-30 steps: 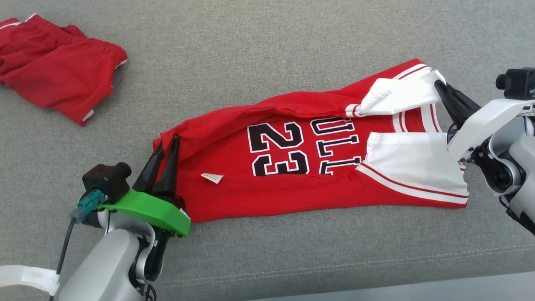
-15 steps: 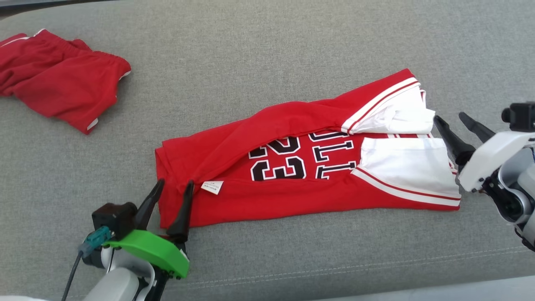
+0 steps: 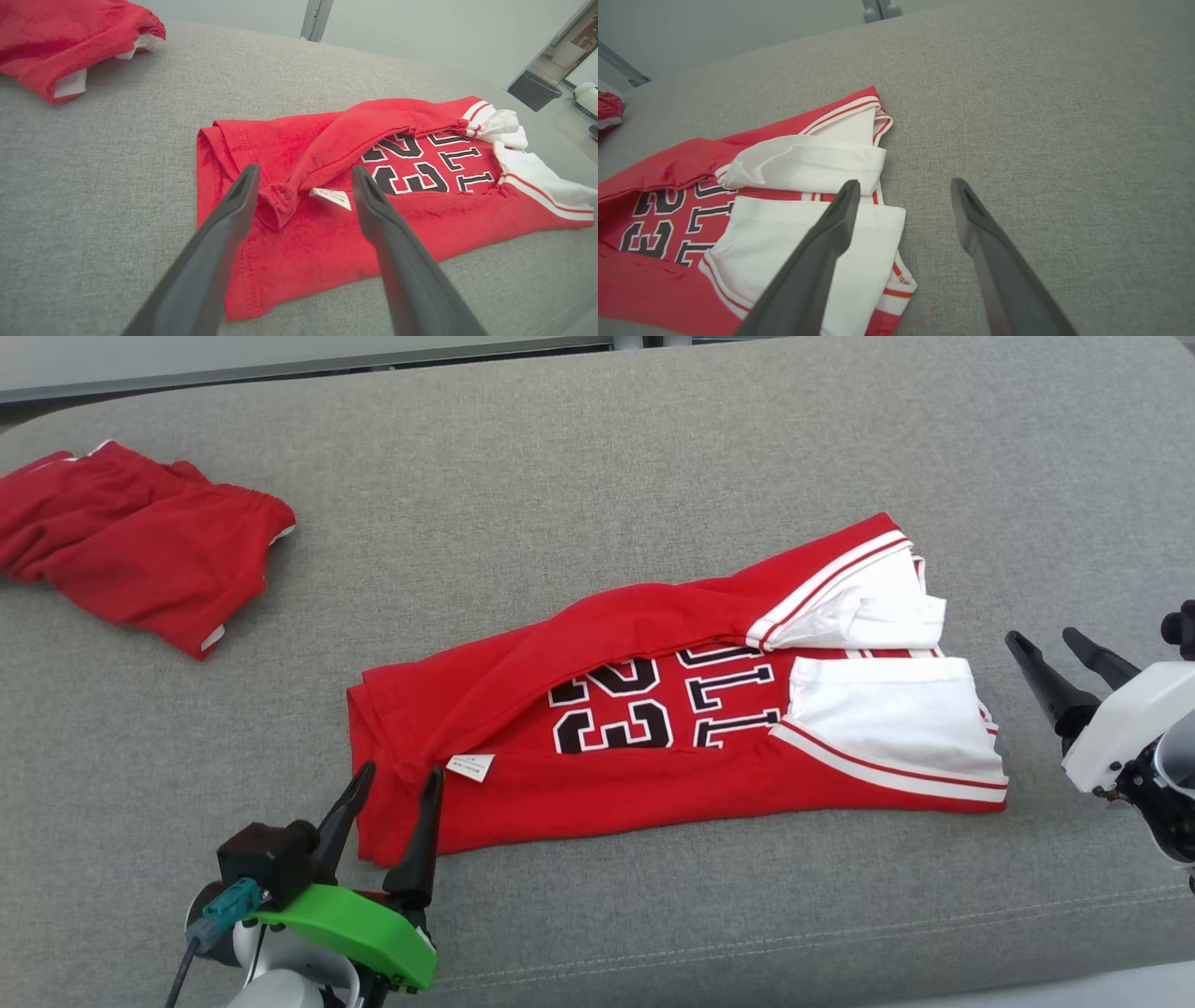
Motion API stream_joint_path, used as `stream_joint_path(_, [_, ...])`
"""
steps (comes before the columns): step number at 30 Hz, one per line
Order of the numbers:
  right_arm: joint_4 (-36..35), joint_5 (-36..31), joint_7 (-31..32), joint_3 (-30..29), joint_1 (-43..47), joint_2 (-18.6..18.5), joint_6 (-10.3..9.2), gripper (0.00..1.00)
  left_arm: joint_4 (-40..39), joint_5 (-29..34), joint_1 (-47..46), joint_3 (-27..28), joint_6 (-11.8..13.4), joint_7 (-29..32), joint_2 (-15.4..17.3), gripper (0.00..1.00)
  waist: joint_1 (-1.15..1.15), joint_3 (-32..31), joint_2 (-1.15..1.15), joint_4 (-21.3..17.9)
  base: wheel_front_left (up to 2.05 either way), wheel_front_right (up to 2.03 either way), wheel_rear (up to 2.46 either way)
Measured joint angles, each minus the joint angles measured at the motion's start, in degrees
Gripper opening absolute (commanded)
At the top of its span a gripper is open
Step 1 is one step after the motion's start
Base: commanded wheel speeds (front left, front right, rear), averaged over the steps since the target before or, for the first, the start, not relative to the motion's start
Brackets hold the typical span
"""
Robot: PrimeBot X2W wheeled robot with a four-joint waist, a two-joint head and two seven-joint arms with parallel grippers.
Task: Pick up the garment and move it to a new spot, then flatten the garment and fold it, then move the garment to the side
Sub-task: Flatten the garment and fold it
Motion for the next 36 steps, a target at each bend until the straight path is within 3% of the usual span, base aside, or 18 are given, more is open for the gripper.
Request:
stream_joint_path(10, [5.1,1.9,4.0,-1.3,-3.0,2.3,0.0,1.0,-3.6,2.0,0.2,-0.3,3.0,-0.5,-1.0,1.0,0.0,-2.9,0.0,1.9,0.0,0.0,0.0])
stream_joint_path(22, [13.1,-0.2,6.1,-1.8,-7.2,6.7,-0.01,1.0,-7.2,1.6,2.7,0.4,4.8,-0.5,-0.9,1.0,0.0,-5.0,0.0,7.3,0.0,0.0,0.0])
stream_joint_path(23, [13.6,-0.3,6.1,-1.9,-7.6,7.2,-0.01,0.82,-7.4,1.6,2.8,0.4,4.9,-0.5,-1.0,1.0,0.0,-5.1,0.0,7.6,0.0,0.0,0.0])
stream_joint_path(24, [14.3,-0.5,6.1,-2.0,-8.1,7.7,-0.01,0.5,-7.6,1.5,3.0,0.5,4.9,-0.5,-1.0,1.0,0.0,-5.0,0.0,8.0,0.0,0.0,0.0])
stream_joint_path(27, [16.0,-1.2,6.5,-2.0,-9.4,9.3,-0.01,0.03,-8.4,1.6,3.1,0.5,5.0,-0.6,-1.0,1.0,0.0,-4.9,0.0,8.9,0.0,0.0,0.0])
stream_joint_path(36, [23.5,-1.9,11.0,-1.1,-12.9,15.3,0.0,0.0,-10.2,2.4,1.8,0.2,5.0,-0.4,-0.9,1.0,0.0,-3.2,0.0,11.7,0.0,0.0,0.0])
